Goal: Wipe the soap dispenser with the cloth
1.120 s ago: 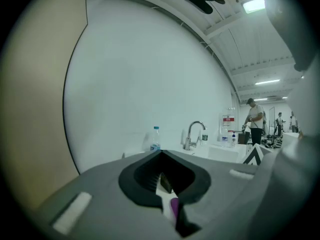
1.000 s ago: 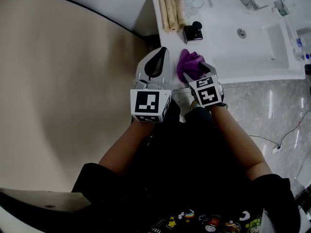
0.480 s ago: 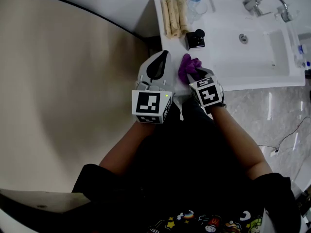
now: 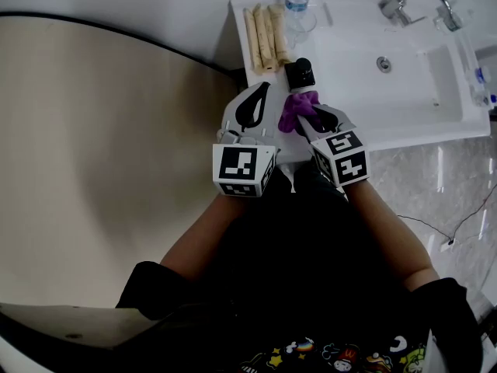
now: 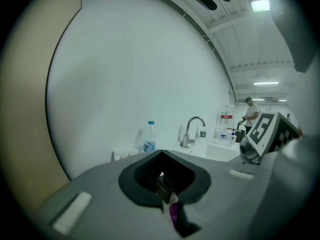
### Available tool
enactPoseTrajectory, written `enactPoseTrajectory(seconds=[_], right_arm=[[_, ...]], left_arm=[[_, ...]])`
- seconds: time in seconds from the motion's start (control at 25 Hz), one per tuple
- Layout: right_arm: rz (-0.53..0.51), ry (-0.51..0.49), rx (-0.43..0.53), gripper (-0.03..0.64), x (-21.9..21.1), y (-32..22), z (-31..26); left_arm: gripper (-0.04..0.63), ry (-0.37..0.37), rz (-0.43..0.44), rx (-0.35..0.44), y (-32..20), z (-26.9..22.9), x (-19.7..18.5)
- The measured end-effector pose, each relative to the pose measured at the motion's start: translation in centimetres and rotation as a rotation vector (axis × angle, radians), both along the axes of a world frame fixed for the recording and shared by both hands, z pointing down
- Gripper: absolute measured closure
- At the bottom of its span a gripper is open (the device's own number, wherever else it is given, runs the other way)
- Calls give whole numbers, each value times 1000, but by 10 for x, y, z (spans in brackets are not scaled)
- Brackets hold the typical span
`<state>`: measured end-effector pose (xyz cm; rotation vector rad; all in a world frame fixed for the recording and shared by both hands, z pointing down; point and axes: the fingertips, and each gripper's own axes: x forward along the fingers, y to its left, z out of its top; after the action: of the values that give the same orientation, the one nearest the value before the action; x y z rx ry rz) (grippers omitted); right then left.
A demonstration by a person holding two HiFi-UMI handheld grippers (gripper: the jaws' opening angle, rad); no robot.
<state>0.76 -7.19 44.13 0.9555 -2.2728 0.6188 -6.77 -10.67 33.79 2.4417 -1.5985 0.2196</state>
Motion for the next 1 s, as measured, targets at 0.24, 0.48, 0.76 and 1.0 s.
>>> enactPoseTrajectory(seconds=[0.24, 0.48, 0.76, 1.0], right_arm=[[30, -74, 107, 505, 4, -29, -48], [60, -111, 258, 505, 12, -66, -106], [45, -101, 279, 505, -1, -100, -94], [39, -109, 255, 505, -13, -84, -67]], left_arm=[[595, -14, 10, 7, -9, -4, 10], [595, -25, 4, 22, -15, -8, 8], [595, -32, -11, 19, -20, -8, 3], [595, -37, -18, 15, -20, -7, -1]])
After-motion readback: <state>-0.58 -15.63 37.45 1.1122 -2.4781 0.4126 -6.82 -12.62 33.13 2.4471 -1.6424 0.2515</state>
